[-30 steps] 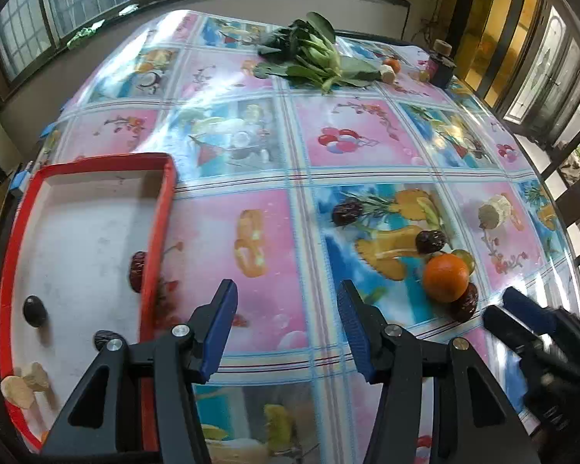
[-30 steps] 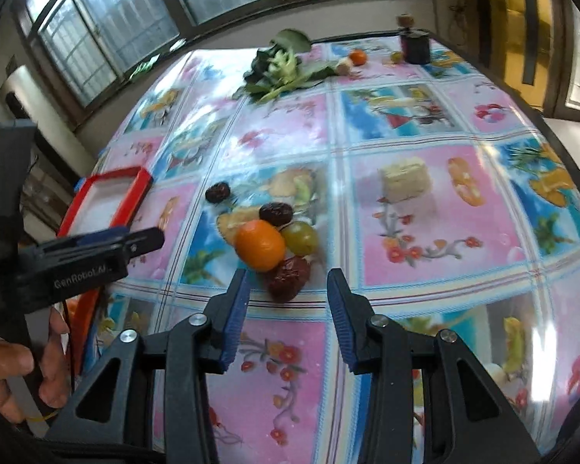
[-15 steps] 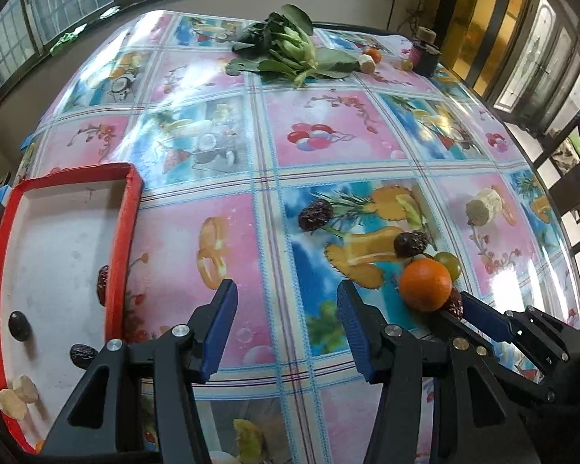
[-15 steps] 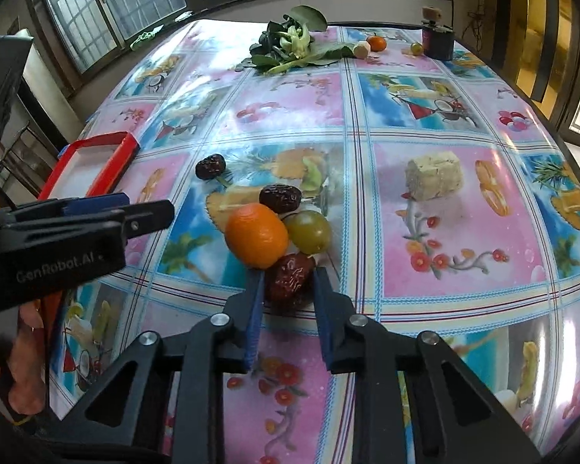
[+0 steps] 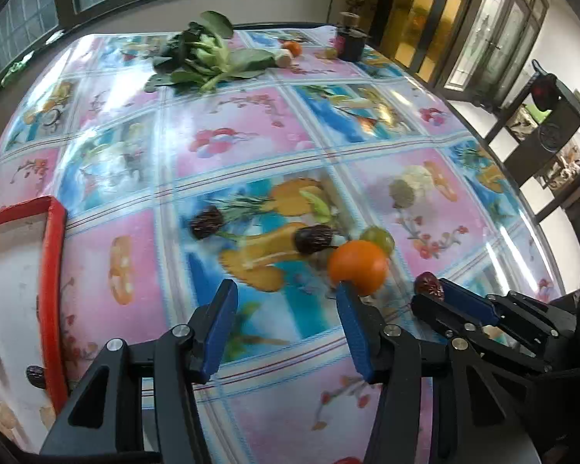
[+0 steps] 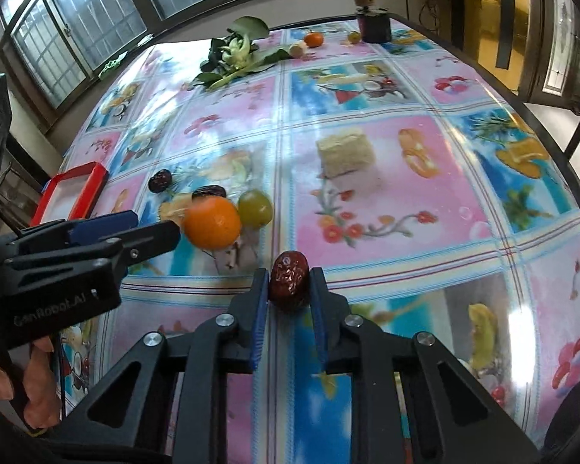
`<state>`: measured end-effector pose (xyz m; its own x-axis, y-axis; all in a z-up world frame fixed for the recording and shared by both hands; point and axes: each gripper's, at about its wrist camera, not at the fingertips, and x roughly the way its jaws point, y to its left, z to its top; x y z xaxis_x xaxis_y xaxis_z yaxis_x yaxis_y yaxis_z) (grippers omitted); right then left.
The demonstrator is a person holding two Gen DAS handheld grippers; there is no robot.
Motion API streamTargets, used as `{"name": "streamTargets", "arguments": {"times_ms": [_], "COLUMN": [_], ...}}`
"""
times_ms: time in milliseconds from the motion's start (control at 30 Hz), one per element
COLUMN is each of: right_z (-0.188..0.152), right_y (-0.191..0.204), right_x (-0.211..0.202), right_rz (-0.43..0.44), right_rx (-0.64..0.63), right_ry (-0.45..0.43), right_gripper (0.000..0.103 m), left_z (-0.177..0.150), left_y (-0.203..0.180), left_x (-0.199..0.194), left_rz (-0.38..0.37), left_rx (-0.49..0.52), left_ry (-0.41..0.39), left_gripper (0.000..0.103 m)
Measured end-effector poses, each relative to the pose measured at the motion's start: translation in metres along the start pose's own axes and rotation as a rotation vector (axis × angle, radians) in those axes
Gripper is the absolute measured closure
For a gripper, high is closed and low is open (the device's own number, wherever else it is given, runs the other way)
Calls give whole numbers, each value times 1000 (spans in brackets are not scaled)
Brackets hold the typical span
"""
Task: Organize fruits
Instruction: 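Grasp a dark date with the right gripper while the left gripper grasps an orange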
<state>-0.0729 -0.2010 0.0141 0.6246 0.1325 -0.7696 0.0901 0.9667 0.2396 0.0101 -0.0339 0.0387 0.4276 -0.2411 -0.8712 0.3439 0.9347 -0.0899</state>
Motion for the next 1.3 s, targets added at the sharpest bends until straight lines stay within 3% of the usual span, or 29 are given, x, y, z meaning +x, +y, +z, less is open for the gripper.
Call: {"name": "streamTargets", "arguments": {"times_ms": [300,467,700,833,1300], "right_z": [-1,-3,-5,-6,-8], "right_y": [-10,-23,-37,-41,-47], "right_x": [-4,-9,-14,-16,-20], "right_rz": [-7,-24,-27,-26,-30], "right_rx": [13,35,64,70,91], "right_ry": [-11,-17,-24,-28,-34], "right_gripper": [81,81,81,81,81], "left_z": [-2,2,8,7,4], "left_y": [-24,-36,-51,-54,-59], "left_x": [5,15,26,33,25], "left_rz": [-85,-75,62,84,177], "left_rx": [41,50,43,19,-8], "left_ry": [11,22,39,49,66], "left_gripper": [50,51,52,66,68]}}
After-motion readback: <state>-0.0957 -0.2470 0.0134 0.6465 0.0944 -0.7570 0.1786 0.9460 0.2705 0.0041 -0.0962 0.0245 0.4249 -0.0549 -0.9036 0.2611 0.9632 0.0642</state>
